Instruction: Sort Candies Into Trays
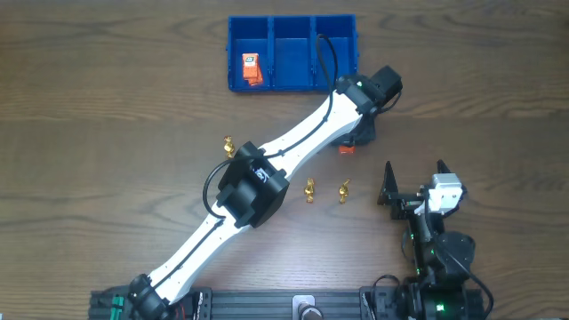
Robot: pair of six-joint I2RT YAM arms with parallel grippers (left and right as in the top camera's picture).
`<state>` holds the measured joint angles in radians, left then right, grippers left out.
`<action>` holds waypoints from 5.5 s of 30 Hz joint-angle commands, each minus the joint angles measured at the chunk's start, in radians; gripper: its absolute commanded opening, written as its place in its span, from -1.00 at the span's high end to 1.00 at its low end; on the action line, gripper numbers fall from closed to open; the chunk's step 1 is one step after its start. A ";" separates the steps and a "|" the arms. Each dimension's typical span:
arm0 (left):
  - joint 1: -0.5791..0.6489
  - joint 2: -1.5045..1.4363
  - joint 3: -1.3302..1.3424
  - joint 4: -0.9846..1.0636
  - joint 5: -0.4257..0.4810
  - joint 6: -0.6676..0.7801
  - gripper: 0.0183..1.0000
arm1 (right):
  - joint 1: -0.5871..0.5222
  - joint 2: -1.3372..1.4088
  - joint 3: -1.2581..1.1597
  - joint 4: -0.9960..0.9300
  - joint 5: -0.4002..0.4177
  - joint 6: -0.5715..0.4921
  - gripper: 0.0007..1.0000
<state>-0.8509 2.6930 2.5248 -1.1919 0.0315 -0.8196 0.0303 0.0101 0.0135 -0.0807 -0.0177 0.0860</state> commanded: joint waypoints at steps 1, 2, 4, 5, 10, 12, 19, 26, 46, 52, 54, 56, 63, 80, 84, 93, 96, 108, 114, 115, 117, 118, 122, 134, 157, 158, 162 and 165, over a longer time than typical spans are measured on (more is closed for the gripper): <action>0.015 0.023 -0.019 -0.001 0.011 -0.013 0.33 | 0.008 -0.007 -0.006 -0.002 0.009 -0.013 -1.00; 0.019 0.013 -0.011 -0.001 0.007 -0.006 0.34 | 0.008 -0.007 -0.006 -0.002 0.008 -0.013 -1.00; 0.030 -0.027 0.000 0.000 -0.026 0.010 0.35 | 0.008 -0.007 -0.006 -0.002 0.009 -0.013 -1.00; 0.035 -0.046 0.002 -0.001 -0.043 0.013 0.34 | 0.008 -0.007 -0.006 -0.002 0.008 -0.013 -0.99; 0.106 -0.217 0.003 -0.003 -0.173 0.107 0.32 | 0.008 -0.007 -0.006 -0.002 0.008 -0.013 -1.00; 0.145 -0.277 0.003 -0.008 -0.213 0.148 0.31 | 0.008 -0.007 -0.006 -0.002 0.009 -0.013 -1.00; 0.317 -0.377 0.004 -0.008 -0.233 0.315 0.32 | 0.008 -0.007 -0.006 -0.002 0.009 -0.013 -1.00; 0.436 -0.324 0.004 -0.007 -0.168 0.440 0.33 | 0.008 -0.007 -0.006 -0.002 0.009 -0.013 -1.00; 0.494 -0.198 0.004 0.045 -0.082 0.544 -0.02 | 0.008 -0.007 -0.006 -0.002 0.009 -0.013 -1.00; 0.534 -0.212 0.004 0.079 -0.035 0.542 -0.58 | 0.008 -0.007 -0.006 -0.002 0.008 -0.013 -1.00; 0.537 -0.249 0.003 0.092 -0.035 0.542 -0.60 | 0.008 -0.007 -0.006 -0.002 0.009 -0.013 -1.00; 0.537 -0.304 -0.010 0.105 -0.050 0.543 -0.65 | 0.008 -0.007 -0.006 -0.002 0.008 -0.013 -1.00; 0.539 -0.909 -0.650 0.570 -0.099 0.552 -0.77 | 0.008 -0.007 -0.006 -0.002 0.008 -0.013 -1.00; 0.759 -2.157 -1.926 1.249 0.032 0.776 -0.88 | 0.008 -0.007 -0.006 -0.002 0.009 -0.013 -1.00; 0.810 -2.340 -2.131 1.407 0.117 0.770 -1.00 | 0.008 -0.007 -0.006 -0.002 0.009 -0.013 -1.00; 0.838 -2.591 -2.393 1.434 0.192 0.748 -0.99 | 0.008 -0.007 -0.006 -0.002 0.009 -0.013 -1.00; 0.838 -2.674 -2.442 1.384 0.192 0.748 -1.00 | 0.008 -0.007 -0.006 -0.002 0.008 -0.013 -1.00; 0.838 -2.690 -2.520 1.134 0.195 0.753 -1.00 | 0.008 -0.007 -0.006 -0.002 0.008 -0.013 -1.00; 0.838 -2.688 -2.520 1.136 0.195 0.753 -1.00 | 0.008 -0.007 -0.006 -0.002 0.009 -0.013 -1.00; 0.838 -2.688 -2.520 1.136 0.195 0.753 -1.00 | 0.008 -0.007 -0.006 -0.002 0.009 -0.013 -1.00; 0.838 -2.688 -2.520 1.136 0.195 0.753 -1.00 | 0.008 -0.007 -0.006 -0.002 0.008 -0.013 -1.00; 0.838 -2.688 -2.520 1.136 0.195 0.753 -1.00 | 0.008 -0.007 -0.006 -0.002 0.009 -0.013 -1.00; 0.838 -2.688 -2.520 1.136 0.195 0.753 -1.00 | 0.008 -0.007 -0.006 -0.002 0.009 -0.013 -1.00; 0.838 -2.688 -2.520 1.136 0.195 0.753 -0.99 | 0.008 -0.007 -0.006 0.006 0.009 -0.013 -1.00; 0.838 -2.688 -2.520 1.136 0.195 0.753 -1.00 | 0.074 0.805 0.731 -0.341 -0.224 0.135 -1.00; 0.838 -2.688 -2.520 1.136 0.195 0.753 -1.00 | 0.109 0.871 0.789 -0.372 -0.223 0.135 -1.00; 0.838 -2.688 -2.520 1.136 0.195 0.753 -1.00 | 0.312 1.140 1.020 -0.502 -0.165 0.200 -1.00; 0.838 -2.688 -2.520 1.136 0.195 0.753 -1.00 | 0.445 1.312 1.150 -0.585 -0.100 0.286 -1.00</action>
<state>-0.0166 0.0105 0.0246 -0.0238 0.2081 -0.0734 0.3492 1.1709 1.0431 -0.6102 -0.1738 0.2584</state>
